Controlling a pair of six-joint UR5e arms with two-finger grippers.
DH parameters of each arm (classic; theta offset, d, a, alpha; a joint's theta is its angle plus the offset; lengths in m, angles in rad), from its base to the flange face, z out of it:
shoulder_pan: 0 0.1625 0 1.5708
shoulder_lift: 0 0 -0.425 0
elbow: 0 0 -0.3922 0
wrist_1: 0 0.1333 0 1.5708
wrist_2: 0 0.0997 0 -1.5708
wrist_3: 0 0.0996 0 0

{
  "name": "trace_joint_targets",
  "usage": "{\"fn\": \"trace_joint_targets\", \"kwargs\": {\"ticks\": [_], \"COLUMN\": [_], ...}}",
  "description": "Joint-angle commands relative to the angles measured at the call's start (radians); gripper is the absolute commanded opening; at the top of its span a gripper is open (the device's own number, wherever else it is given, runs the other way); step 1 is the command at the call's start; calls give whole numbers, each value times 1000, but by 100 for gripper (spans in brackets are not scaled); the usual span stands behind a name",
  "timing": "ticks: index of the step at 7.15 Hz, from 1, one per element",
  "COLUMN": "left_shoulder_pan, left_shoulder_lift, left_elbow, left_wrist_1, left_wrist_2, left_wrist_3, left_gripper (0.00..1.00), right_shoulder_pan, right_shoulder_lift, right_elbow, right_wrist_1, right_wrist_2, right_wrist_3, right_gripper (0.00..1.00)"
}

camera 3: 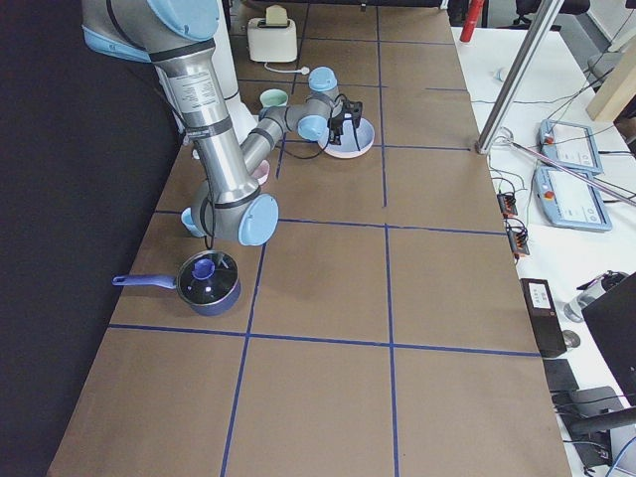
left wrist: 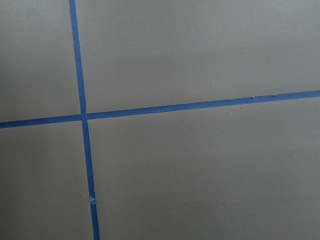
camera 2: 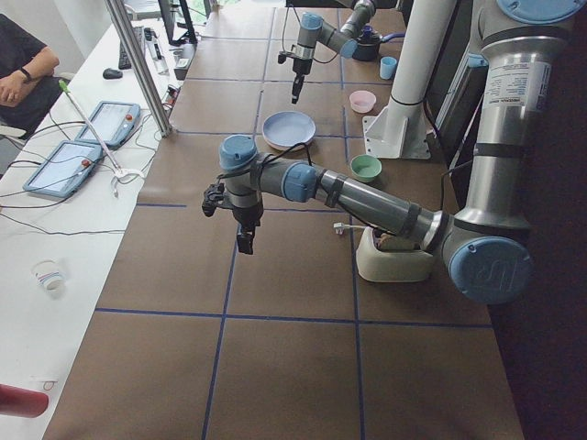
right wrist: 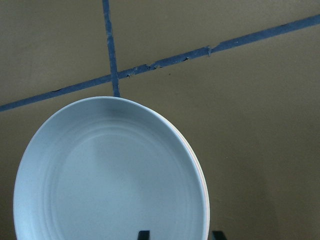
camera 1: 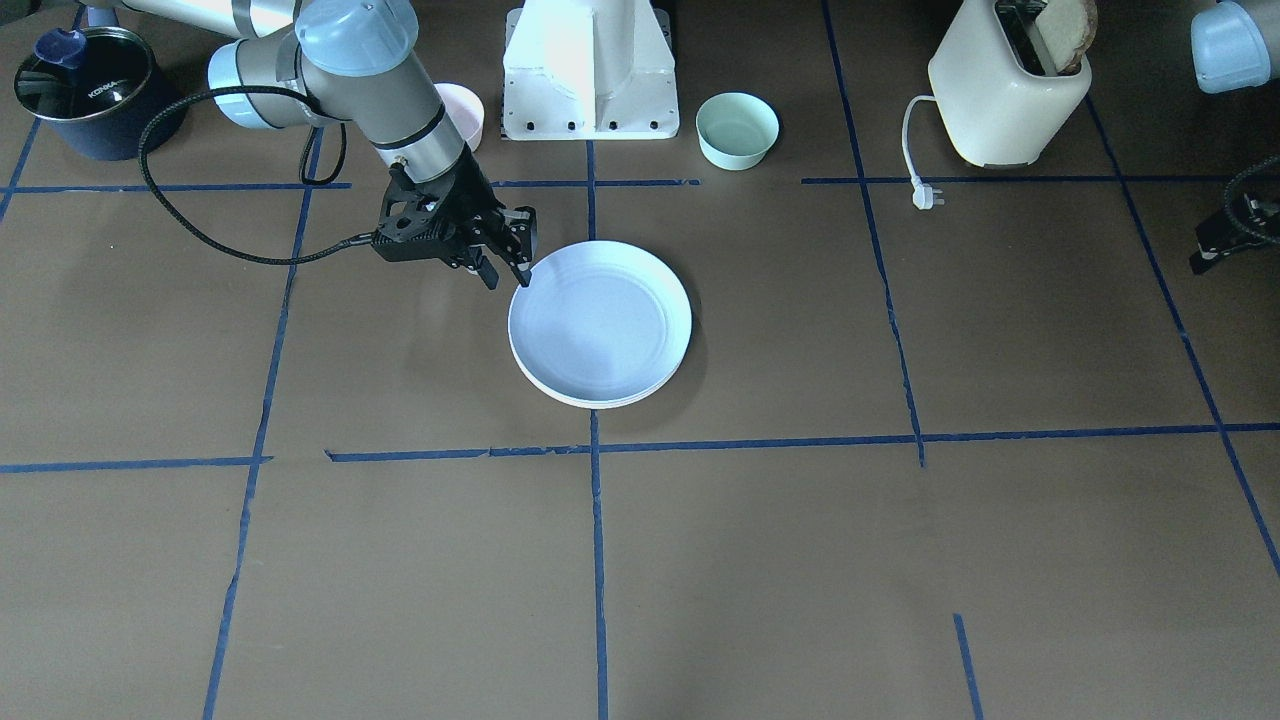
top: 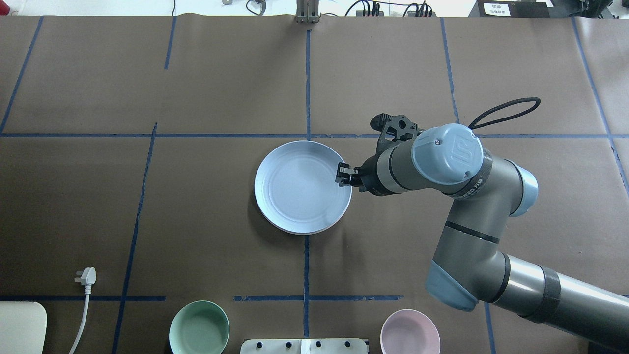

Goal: Stack three plates with pink and blue

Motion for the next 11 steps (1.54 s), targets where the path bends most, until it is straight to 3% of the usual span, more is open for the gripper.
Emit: {"fn": "trace_joint_targets", "kwargs": {"ticks": [1,3,5,7,9,11], "left_shoulder_pan": [-9,-71,-156,-187,-188,-188], "left_shoulder_lift": [2,3,17,37,52,52], "left_elbow": [2,47,125,175,202,229], "left_wrist_1": [-3,3,12,12,11,9], "left_wrist_2": [-2,-59,-69,-71,-80,-80], "left_wrist_3": [2,89,218,274,274,274], "left_gripper": [100,100,100,100,100,100], "right_shoulder_pan": [76,219,340,535,751,854], "right_shoulder_lift": [-27,-86,-157,-275,-399,-522], "right_elbow": [0,13,11,0,-44,-53], "right_wrist_1": [-12,-137,-281,-300,-302,-294], "right_wrist_2": [75,185,218,329,519,526], "right_wrist_3": [-41,-320,-674,-1019,-1340,-1444], "right_gripper": [100,100,100,100,100,100]}}
